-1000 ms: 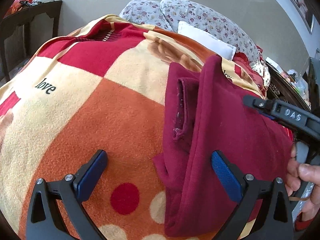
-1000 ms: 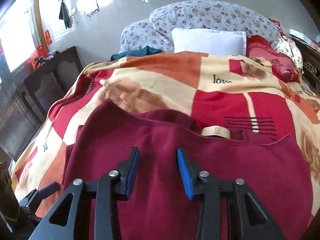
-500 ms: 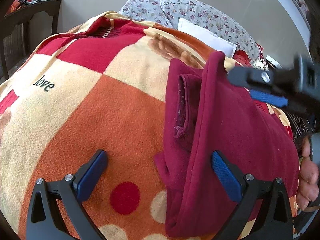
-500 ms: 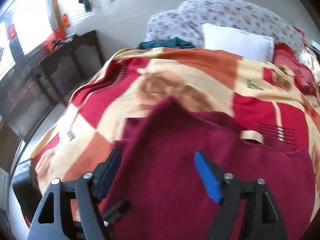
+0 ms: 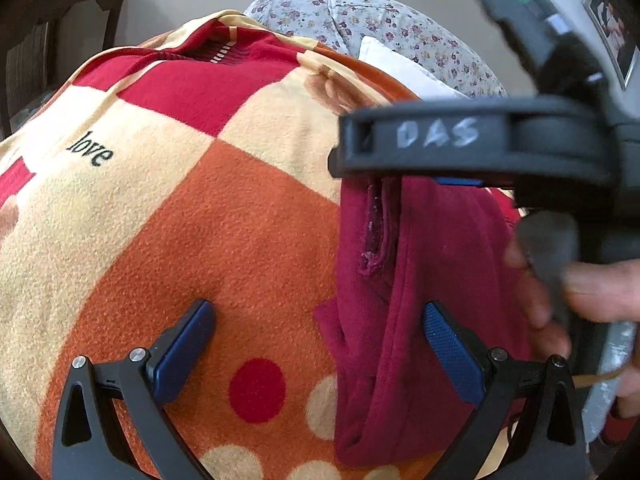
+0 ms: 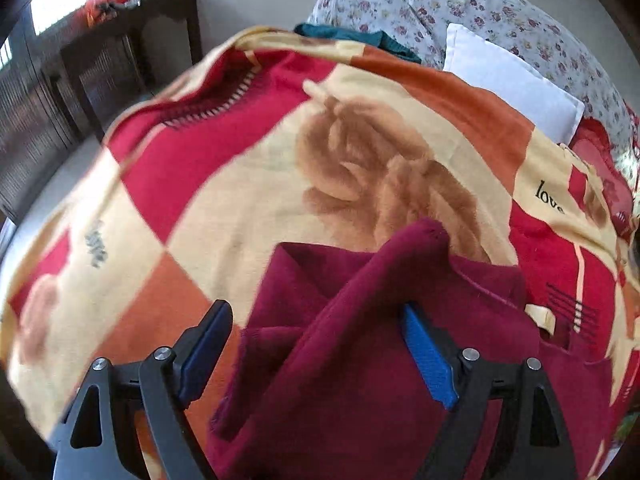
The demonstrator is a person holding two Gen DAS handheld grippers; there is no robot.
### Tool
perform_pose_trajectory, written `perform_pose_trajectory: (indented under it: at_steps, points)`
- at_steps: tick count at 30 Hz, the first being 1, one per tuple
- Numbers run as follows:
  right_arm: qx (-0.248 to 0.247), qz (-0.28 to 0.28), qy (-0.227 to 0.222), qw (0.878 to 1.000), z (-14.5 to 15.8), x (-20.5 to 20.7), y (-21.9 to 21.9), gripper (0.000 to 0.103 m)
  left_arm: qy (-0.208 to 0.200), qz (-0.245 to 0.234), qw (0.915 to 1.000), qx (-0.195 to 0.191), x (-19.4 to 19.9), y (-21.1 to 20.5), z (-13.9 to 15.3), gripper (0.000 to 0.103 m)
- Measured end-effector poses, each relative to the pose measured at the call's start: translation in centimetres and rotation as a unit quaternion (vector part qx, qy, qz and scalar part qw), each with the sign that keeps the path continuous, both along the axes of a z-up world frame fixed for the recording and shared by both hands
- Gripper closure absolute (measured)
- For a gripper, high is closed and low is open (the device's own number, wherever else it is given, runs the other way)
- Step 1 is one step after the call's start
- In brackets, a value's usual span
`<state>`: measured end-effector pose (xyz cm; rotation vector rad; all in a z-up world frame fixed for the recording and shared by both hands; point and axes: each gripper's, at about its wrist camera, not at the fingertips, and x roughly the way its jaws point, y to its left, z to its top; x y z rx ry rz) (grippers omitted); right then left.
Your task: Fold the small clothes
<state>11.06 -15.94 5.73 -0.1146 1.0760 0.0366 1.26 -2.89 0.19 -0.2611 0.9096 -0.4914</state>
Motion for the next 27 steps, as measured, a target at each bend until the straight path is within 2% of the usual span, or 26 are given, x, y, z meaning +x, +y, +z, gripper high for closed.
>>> perform_pose_trajectory:
  at_steps: [3, 6, 8, 10, 13, 15, 18, 20, 22, 24, 25, 27]
  points:
    - [-0.009, 0.003, -0.008, 1.0, -0.3, 0.1, -0.2, 0.026, -0.002, -0.001, 1.0, 0.005, 0.0, -0.1, 0.0, 0.0]
    - [-0.017, 0.019, -0.035, 0.999, 0.1, -0.8, 0.4, 0.045, -0.009, -0.003, 0.9998, 0.019, 0.0, -0.5, -0.1, 0.0]
    - [-0.002, 0.024, -0.051, 0.998, 1.0, -1.7, -0.1, 0.067, -0.012, -0.003, 0.9997, 0.021, 0.0, -0.5, -0.1, 0.0]
    - [0.039, 0.017, -0.062, 0.997, 2.2, -2.5, -1.4, 0.077, -0.014, -0.001, 0.9998, 0.016, 0.1, -0.4, -0.1, 0.0]
    - [0.101, 0.009, -0.087, 0.991, 4.2, -4.2, -3.5, 0.079, -0.016, -0.004, 0.9999, -0.001, 0.1, -0.5, -0.1, 0.0]
    - [0.125, 0.005, -0.099, 0.987, 5.1, -5.0, -4.5, 0.079, -0.01, -0.026, 0.9993, -0.027, 0.0, -0.7, -0.1, 0.0]
    - [0.147, 0.001, -0.115, 0.982, 6.5, -6.5, -5.7, 0.08, -0.004, -0.053, 0.9976, -0.043, -0.4, -1.3, 0.0, 0.0]
    - [0.157, -0.005, -0.126, 0.98, 7.3, -7.4, -6.7, 0.081, -0.012, -0.064, 0.9964, -0.053, -0.9, -1.5, 0.4, 0.016]
    - [0.165, -0.007, -0.131, 0.978, 7.8, -8.3, -7.6, 0.081, -0.008, -0.089, 0.9932, -0.075, -1.5, -2.0, 0.7, 0.056]
    - [0.165, -0.007, -0.136, 0.977, 8.4, -9.4, -8.7, 0.082, -0.002, -0.101, 0.9918, -0.079, -2.3, -2.8, 1.2, 0.069]
    - [0.162, -0.007, -0.14, 0.977, 8.8, -10.1, -9.4, 0.082, -0.012, -0.101, 0.9927, -0.065, -3.1, -3.5, 1.8, 0.074]
    - [0.159, -0.012, -0.149, 0.976, 9.6, -11.4, -10.7, 0.083, -0.04, -0.109, 0.9923, -0.044, -4.8, -4.7, 3.5, 0.077]
